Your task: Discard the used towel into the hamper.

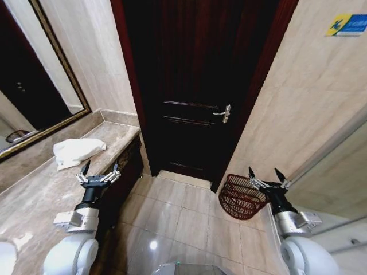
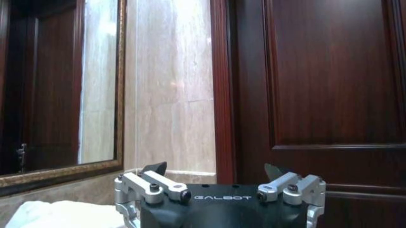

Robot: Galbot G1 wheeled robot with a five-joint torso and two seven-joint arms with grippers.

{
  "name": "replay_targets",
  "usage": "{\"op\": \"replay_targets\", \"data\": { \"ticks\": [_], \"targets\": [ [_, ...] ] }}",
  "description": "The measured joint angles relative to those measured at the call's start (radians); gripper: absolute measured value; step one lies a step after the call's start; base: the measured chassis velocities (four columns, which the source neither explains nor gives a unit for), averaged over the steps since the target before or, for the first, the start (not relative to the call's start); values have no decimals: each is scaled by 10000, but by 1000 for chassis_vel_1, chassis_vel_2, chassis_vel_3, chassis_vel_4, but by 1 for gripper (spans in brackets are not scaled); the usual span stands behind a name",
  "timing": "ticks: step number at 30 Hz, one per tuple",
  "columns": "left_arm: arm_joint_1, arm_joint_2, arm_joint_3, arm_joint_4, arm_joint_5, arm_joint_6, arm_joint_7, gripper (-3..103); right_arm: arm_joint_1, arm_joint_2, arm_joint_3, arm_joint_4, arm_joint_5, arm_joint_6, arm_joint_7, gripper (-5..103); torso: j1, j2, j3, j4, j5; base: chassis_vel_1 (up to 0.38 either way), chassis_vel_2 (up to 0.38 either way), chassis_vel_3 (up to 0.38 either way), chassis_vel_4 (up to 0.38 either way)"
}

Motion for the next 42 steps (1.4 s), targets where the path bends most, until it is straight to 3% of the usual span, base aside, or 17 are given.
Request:
{"op": "replay_targets", "data": {
  "ticks": [42],
  "targets": [
    [24,-69,-56,132,-48,-280,83,100,243,138,-62,-178,-226,192,235,100,0,0,0,1,0,-86,90,91,-89]
  ]
}}
